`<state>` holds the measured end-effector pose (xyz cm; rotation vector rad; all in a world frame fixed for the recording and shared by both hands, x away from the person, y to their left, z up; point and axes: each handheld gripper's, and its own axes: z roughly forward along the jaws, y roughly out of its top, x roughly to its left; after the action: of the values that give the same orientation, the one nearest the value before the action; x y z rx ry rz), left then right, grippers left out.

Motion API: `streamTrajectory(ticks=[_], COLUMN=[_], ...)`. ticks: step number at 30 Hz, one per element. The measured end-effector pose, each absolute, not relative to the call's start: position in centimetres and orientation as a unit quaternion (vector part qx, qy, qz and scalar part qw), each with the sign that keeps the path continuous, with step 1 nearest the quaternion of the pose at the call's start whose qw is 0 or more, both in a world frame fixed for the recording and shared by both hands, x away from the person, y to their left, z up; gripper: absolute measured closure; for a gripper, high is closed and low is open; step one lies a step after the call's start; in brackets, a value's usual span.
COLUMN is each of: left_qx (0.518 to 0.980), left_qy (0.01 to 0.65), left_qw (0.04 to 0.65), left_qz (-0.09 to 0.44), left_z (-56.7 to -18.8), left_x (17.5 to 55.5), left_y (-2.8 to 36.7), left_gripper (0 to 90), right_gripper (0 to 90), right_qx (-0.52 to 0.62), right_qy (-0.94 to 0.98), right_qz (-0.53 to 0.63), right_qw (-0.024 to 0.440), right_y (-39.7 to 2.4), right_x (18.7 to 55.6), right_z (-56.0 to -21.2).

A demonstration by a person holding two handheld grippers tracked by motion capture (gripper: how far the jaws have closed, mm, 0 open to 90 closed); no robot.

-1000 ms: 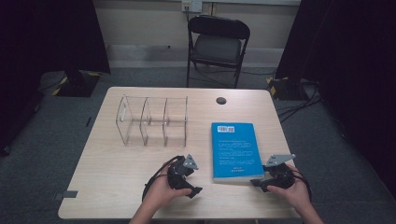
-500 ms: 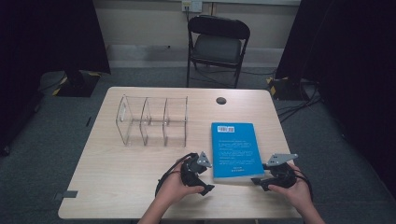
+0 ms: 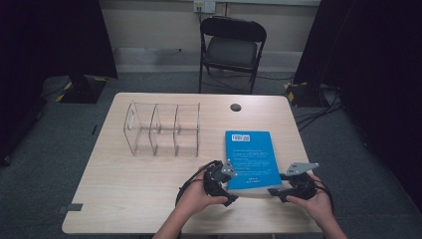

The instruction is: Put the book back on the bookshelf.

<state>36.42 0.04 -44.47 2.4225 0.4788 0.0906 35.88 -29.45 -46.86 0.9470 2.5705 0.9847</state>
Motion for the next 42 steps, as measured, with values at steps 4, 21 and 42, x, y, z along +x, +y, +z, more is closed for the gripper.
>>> streamTrajectory(ticks=[4,21,42], left_qx=[0.928,0.928,0.931], left_qy=[0.169,0.157,0.131], left_qw=[0.33,0.336,0.332], left_qz=[0.036,0.042,0.07], left_z=[-44.6,-45.1,-45.8], left_x=[36.8,37.8,38.4], left_y=[-1.1,-4.1,-7.0], left_gripper=[18.2,18.2,15.0], right_gripper=[28.9,29.5,29.8], right_qx=[0.319,0.319,0.326], right_qy=[0.875,0.871,0.865], right_qz=[0.346,0.354,0.361], right_qw=[0.116,0.121,0.123], right_y=[-29.5,-29.4,-29.1], right_x=[36.0,36.1,36.2], right_z=[-46.7,-45.9,-45.2])
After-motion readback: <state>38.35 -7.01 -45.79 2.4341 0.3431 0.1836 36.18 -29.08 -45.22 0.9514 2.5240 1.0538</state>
